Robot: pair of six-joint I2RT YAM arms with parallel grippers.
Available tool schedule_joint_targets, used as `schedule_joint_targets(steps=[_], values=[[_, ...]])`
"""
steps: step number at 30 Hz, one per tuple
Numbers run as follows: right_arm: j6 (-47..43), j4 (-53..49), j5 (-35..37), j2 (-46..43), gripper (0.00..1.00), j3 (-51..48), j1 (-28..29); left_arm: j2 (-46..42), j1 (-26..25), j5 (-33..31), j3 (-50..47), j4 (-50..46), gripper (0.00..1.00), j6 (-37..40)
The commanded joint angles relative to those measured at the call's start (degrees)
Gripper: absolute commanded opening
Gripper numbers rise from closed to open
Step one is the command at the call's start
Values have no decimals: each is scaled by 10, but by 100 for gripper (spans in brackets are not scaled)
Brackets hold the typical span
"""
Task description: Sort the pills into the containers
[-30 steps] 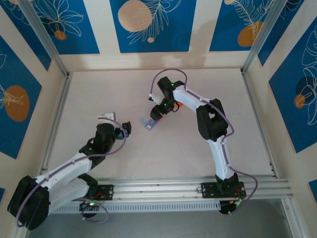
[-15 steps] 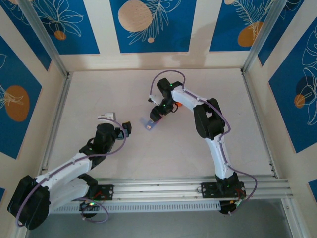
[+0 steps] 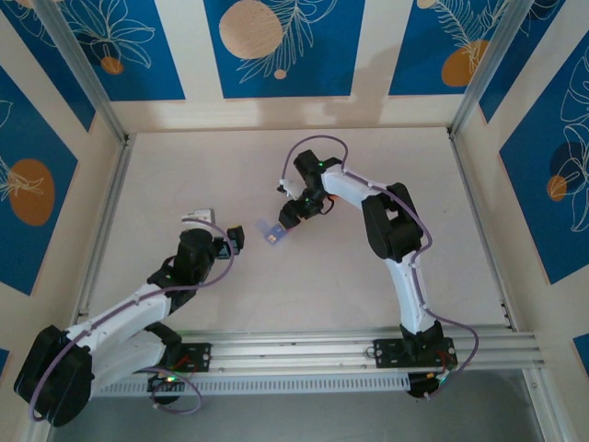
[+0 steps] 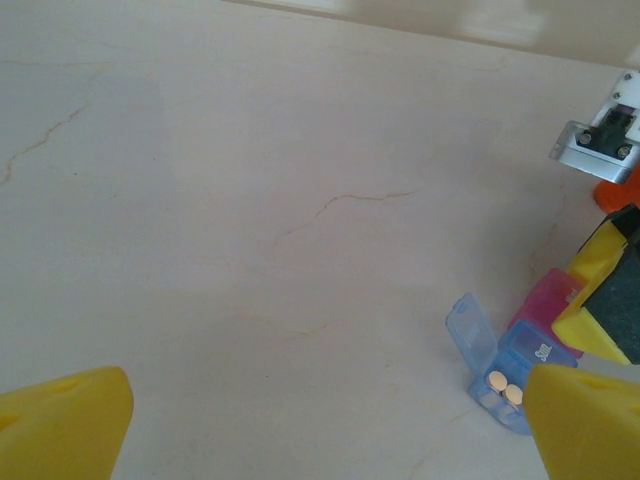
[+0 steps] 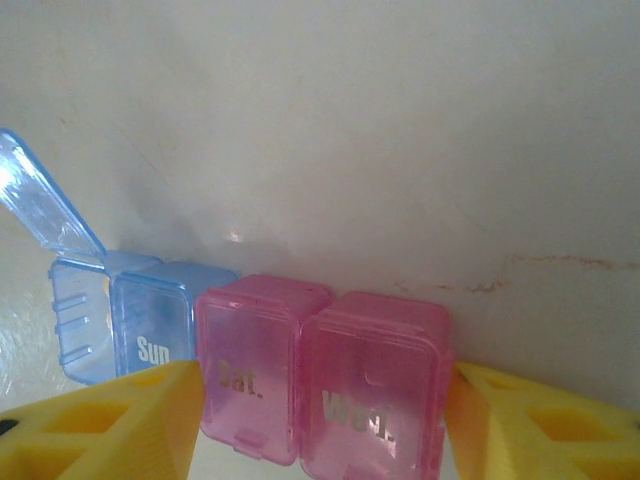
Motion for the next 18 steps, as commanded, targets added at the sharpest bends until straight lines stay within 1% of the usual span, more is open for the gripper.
schedule_joint_targets(steps=[1,6,7,12,15,17,18], values=[[30,-4,-5,-14,64,-23,10,13,8,6,7,-1,100,3],[31,-4,8,-3,62,-17,14,43,18,29,30,-11,100,-9],[32,-4,10,-2,60,-17,14,54,21,36,38,-17,100,-13],[27,-9,23,-2,59,-19,14,114,47,74,83,-48,100,-45],[26,-8,26,-3,59,-22,14,162,68,120,110,-48,100,-55],[25,-6,27,-3,59,-25,15,191,80,151,128,-46,99,-61],[25,-6,28,-3,59,-27,15,207,85,164,138,-43,96,-61]])
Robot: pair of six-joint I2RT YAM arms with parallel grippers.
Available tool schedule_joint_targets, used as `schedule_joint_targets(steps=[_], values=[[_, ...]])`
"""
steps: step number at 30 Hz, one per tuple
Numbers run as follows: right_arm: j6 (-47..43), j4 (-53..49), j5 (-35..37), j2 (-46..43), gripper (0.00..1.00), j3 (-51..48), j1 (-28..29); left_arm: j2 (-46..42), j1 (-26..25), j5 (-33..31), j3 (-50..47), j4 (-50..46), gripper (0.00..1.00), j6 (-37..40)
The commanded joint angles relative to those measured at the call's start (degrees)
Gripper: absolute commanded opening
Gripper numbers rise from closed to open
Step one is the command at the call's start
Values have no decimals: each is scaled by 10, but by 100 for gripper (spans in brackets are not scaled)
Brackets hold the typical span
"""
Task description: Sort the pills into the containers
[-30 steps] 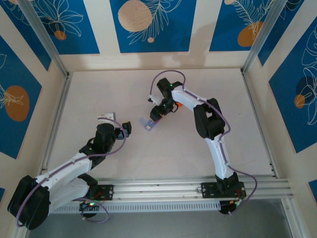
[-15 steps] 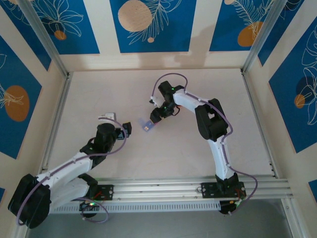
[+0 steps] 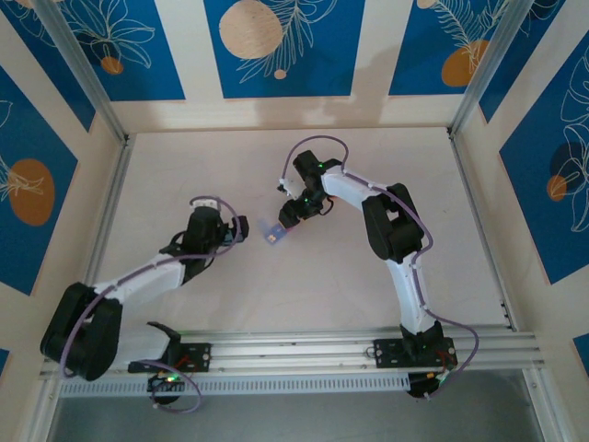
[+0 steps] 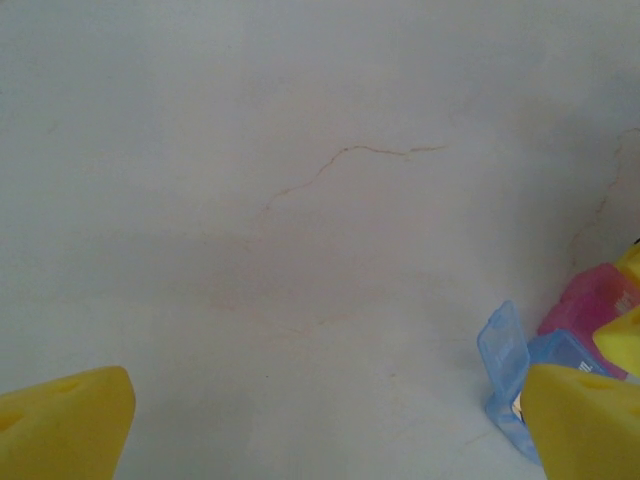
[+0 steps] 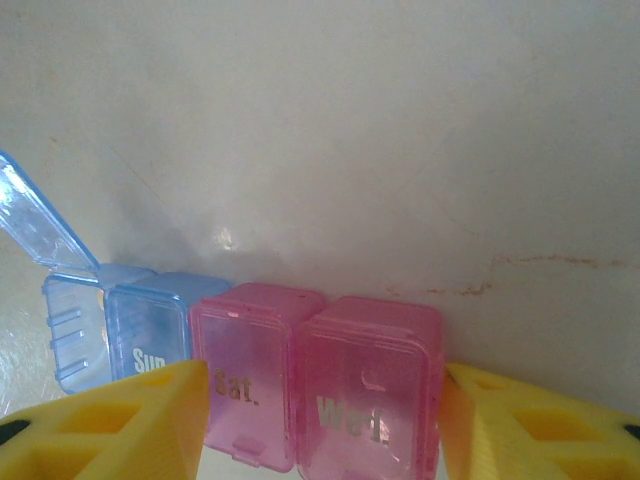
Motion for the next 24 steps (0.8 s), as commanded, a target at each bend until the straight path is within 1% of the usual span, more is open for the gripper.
schedule_joint_targets(steps=[1,5,7,10,16,21,24], values=[[2,-19,17,1,59,-21,12,42,22,75,37,-4,93,-18],[-1,-17,19,-2,59,-26,11,102,49,148,63,17,79,-37],[-3,-17,18,-5,59,-28,10,136,66,197,77,29,72,-52],[-4,-14,15,-8,59,-32,8,176,87,261,105,19,64,-65],[-5,-11,11,-8,59,-33,4,219,91,311,133,0,56,-57],[-5,-9,11,-7,59,-33,2,236,90,320,139,-5,55,-59],[-5,-9,9,-7,59,-34,2,237,90,311,141,-12,55,-54]])
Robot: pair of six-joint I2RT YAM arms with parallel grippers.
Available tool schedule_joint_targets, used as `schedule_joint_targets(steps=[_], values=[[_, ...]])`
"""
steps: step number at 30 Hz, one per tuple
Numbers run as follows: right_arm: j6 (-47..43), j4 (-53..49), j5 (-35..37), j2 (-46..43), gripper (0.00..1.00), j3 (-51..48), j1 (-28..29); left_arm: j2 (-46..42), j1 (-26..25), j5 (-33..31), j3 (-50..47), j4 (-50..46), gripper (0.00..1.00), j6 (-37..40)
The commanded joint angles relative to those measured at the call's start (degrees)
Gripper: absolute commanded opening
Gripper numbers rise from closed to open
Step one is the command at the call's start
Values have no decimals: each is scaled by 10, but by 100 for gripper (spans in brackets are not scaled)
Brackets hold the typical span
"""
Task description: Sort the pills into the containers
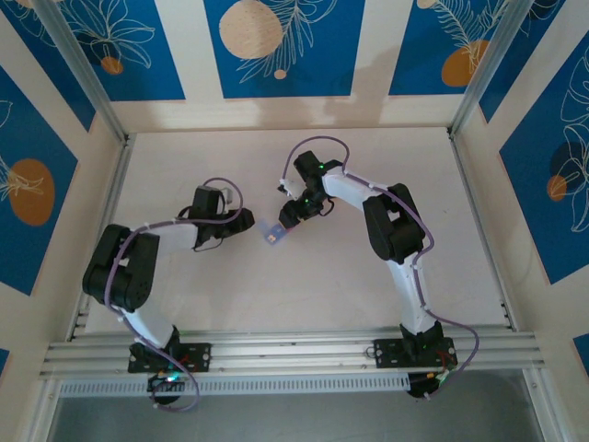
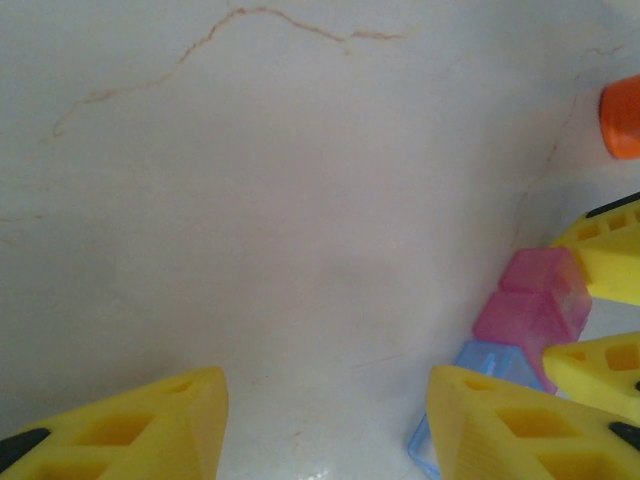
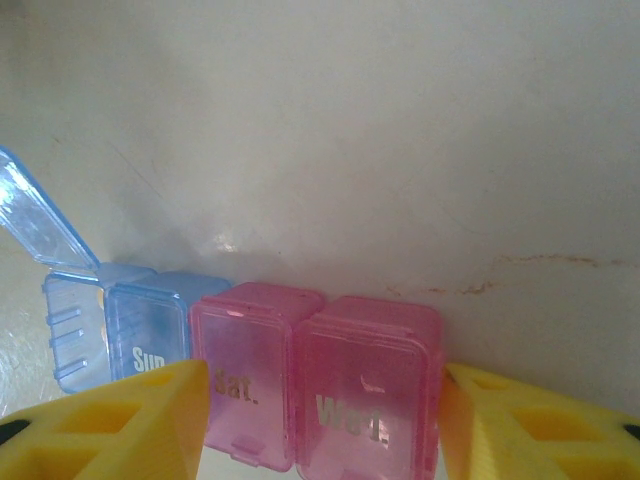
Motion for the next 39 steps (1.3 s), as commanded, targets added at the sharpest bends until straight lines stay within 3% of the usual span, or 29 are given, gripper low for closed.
schedule_joint_targets(steps=[1,11,19,26,39], values=[[-5,-23,10,0,59,-19,3,6,4,9,16,-18,55,2],[-5,-22,10,-1,59,-24,3,39,3,32,27,-10,55,-5],[1,-19,8,-1,59,-27,0,61,0,133,29,65,55,-38],[9,-17,8,-1,59,-30,-2,66,-10,176,26,88,55,-42],[14,-17,10,-3,58,-30,-6,44,-43,125,40,-42,54,38]])
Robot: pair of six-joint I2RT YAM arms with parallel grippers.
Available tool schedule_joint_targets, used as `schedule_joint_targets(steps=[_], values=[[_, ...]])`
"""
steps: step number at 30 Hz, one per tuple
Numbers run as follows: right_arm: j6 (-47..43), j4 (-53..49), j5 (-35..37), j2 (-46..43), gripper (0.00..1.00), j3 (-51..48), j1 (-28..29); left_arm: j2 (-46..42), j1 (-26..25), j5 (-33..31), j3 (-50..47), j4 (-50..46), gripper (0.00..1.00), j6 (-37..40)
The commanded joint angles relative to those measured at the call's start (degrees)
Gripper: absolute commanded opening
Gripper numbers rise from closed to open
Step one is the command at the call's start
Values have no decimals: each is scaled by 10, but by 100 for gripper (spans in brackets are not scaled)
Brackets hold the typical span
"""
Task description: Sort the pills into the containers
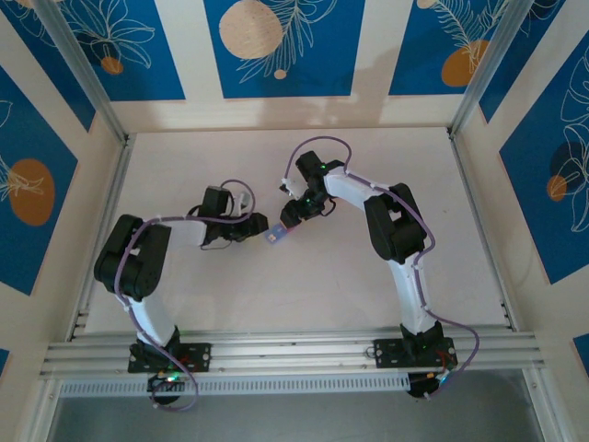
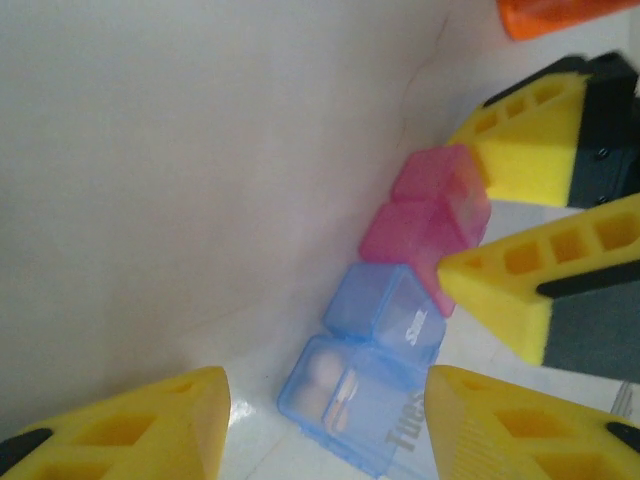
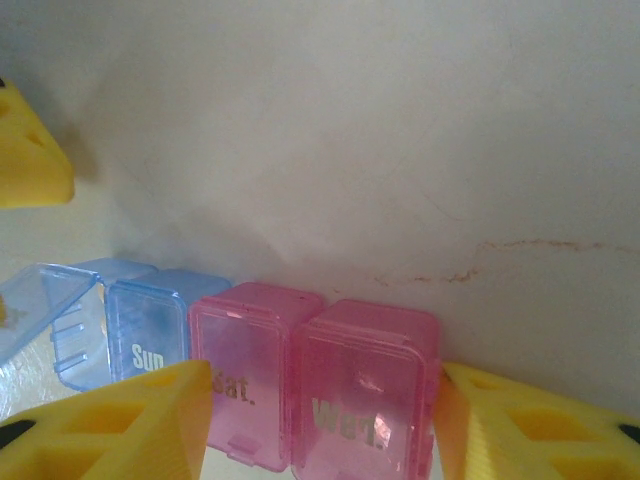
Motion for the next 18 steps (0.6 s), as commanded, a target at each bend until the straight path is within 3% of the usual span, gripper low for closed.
schedule_joint_targets(steps=[1,18], values=[[3,-21,14,2,58,-21,0,-12,-13,-24,15,-59,54,38],[6,-18,14,-2,58,-26,-1,-11,-45,-80,50,-141,54,84]])
